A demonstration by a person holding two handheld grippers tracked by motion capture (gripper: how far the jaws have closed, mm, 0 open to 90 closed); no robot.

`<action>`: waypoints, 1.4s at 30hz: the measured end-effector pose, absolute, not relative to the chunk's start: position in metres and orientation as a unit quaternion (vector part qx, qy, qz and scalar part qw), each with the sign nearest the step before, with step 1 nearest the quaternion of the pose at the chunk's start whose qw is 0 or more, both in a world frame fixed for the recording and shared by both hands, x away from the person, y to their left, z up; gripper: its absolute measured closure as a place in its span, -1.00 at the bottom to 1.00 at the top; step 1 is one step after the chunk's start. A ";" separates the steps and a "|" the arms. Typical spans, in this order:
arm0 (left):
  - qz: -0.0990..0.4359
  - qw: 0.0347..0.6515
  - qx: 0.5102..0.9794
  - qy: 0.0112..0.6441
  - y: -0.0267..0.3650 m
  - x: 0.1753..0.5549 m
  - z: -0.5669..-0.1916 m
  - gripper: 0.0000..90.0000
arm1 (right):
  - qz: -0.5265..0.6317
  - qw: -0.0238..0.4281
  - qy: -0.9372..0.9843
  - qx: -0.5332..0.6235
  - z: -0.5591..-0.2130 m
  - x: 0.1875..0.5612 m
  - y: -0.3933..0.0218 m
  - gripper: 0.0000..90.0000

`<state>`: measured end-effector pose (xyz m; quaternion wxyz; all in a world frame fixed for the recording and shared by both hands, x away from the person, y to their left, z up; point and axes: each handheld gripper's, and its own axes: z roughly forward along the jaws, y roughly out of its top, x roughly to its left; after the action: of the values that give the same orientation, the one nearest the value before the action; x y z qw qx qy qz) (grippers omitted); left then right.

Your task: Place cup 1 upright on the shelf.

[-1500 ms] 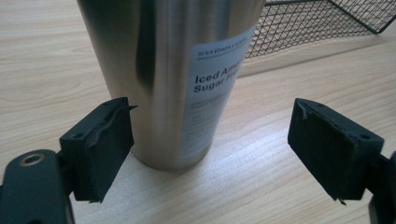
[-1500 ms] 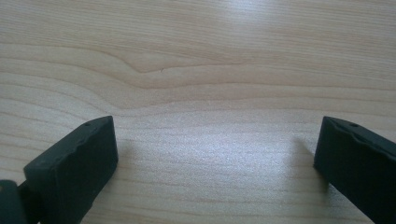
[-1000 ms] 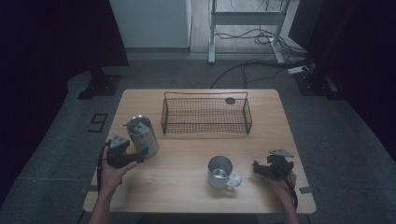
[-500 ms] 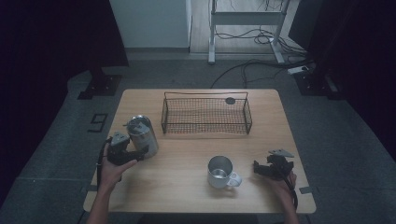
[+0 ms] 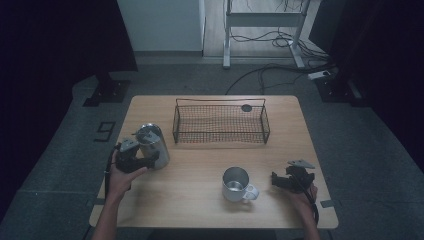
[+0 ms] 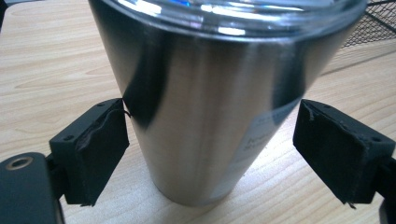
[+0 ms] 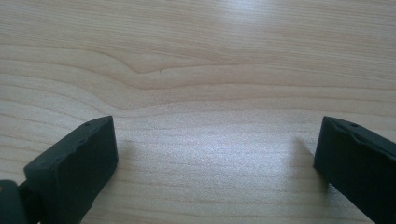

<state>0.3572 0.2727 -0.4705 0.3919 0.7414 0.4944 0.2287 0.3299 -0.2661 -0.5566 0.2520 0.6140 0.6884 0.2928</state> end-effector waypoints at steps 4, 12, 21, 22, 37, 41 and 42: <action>0.232 0.389 0.742 0.495 0.271 0.359 -0.471 -0.78 | 0.293 0.252 0.688 0.614 -0.557 0.330 -0.266 -1.00; 0.231 0.388 0.745 0.491 0.270 0.365 -0.471 -0.84 | 0.292 0.253 0.687 0.615 -0.557 0.330 -0.266 -1.00; 0.230 0.388 0.748 0.486 0.268 0.372 -0.472 -0.89 | 0.291 0.253 0.686 0.616 -0.557 0.330 -0.267 -1.00; 0.230 0.388 0.748 0.486 0.268 0.372 -0.472 -0.89 | 0.291 0.253 0.686 0.616 -0.557 0.330 -0.267 -1.00; 0.237 0.391 0.749 0.480 0.265 0.381 -0.477 -0.95 | 0.292 0.254 0.686 0.617 -0.557 0.330 -0.267 -1.00; 0.241 0.391 0.748 0.479 0.263 0.382 -0.477 -0.95 | 0.292 0.254 0.686 0.616 -0.557 0.330 -0.267 -1.00; 0.241 0.392 0.747 0.479 0.263 0.383 -0.477 -0.95 | 0.292 0.253 0.686 0.617 -0.557 0.330 -0.267 -1.00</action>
<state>0.3829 0.2634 -0.4772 0.3916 0.7475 0.4791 0.2415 0.3300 -0.2665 -0.5565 0.2534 0.6166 0.6860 0.2915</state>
